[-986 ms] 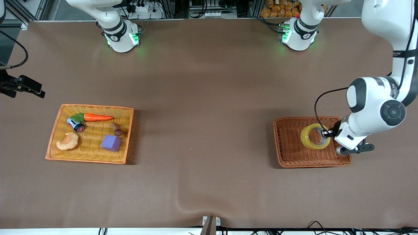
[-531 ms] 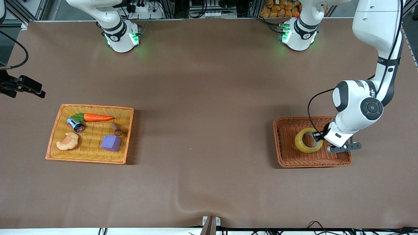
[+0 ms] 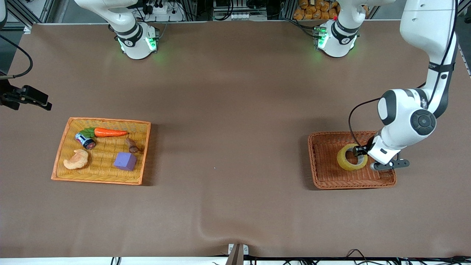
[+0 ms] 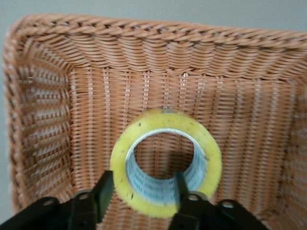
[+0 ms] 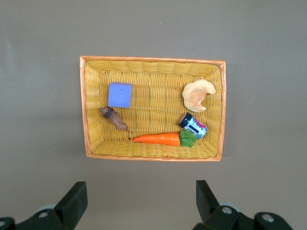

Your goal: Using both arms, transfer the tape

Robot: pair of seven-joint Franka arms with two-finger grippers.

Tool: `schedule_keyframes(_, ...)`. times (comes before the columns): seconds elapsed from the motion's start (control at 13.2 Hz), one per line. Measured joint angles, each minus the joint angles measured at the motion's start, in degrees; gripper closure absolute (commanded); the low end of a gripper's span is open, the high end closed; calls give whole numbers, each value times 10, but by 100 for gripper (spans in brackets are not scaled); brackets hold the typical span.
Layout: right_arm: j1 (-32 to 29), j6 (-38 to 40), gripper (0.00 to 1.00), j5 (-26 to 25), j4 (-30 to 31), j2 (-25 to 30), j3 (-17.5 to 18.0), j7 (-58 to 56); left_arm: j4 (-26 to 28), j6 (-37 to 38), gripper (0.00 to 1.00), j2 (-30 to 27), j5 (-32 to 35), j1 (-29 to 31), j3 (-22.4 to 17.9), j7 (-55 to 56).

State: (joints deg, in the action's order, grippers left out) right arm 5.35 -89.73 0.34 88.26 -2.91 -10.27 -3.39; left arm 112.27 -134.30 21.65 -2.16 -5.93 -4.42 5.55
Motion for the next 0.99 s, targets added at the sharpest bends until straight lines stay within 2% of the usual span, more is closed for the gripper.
schedule_keyframes(0.38, 0, 0, 0, 0, 0, 0, 0, 0, -20, 106, 0, -138, 0, 0, -1, 0)
schedule_keyframes(0.68, 0, 0, 0, 0, 0, -1, 0, 0, -33, 213, 0, -213, 0, -3, 18, 0)
schedule_keyframes(0.83, 0, 0, 0, 0, 0, -1, 0, 0, -58, 280, 0, -241, 0, -3, 32, -2)
schedule_keyframes(0.99, 0, 0, 0, 0, 0, -1, 0, 0, -108, 355, 0, -255, 1, -3, 40, -10)
